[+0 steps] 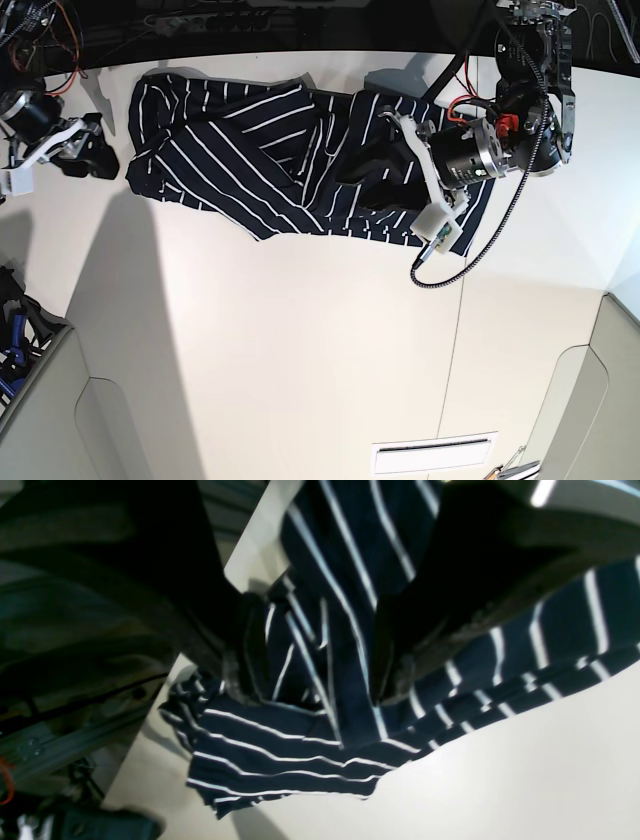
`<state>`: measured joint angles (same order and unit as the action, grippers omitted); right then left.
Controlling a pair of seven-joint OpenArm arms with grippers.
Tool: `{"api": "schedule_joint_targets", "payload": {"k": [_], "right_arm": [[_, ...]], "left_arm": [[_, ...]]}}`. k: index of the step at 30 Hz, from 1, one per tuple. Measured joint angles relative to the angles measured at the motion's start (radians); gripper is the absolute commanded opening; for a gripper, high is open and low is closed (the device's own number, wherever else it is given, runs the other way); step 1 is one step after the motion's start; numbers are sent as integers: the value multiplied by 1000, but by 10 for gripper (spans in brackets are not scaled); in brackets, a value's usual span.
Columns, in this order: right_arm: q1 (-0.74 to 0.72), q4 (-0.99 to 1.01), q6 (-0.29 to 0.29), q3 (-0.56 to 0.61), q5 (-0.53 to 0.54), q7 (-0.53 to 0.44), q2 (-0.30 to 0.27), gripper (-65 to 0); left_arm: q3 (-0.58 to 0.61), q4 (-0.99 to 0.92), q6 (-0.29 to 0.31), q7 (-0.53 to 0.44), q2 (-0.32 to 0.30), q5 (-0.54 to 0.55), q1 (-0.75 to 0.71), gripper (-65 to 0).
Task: Fold the T-shirt properly
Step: 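Grasp the strip's middle with the left gripper and the collar end with the right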
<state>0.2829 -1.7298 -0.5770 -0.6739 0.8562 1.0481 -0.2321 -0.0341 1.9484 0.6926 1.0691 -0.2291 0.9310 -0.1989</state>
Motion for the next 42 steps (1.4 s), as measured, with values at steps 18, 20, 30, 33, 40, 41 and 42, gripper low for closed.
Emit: {"api": "schedule_joint_targets", "payload": {"k": [18,20,30,33,40,41,42], "right_arm": [[2,149,-3,92,90,34,84,-268],[0,149,-3,92,90,34,92,-268],[0,149,-4,93,90,66,85,-268],[0,149,-4,88,93,97,54,-268],[22,149,-6,85,145,135,-13,-268],[23,149,-16,85,153,139,-14,-268],[23,149,-16,85,153,139,-14,-268]], "left_arm": [[-1,0,0,0,5,0,0,-302],[-1,0,0,0,5,0,0,-302],[-2,0,0,0,-1,-1,0,-302],[-11,0,0,0,-1,-21,0,-302],[-12,0,0,0,-1,-37,0,-302],[-12,0,0,0,-1,-37,0,-302],[-12,0,0,0,-1,-37,0,-302]]}}
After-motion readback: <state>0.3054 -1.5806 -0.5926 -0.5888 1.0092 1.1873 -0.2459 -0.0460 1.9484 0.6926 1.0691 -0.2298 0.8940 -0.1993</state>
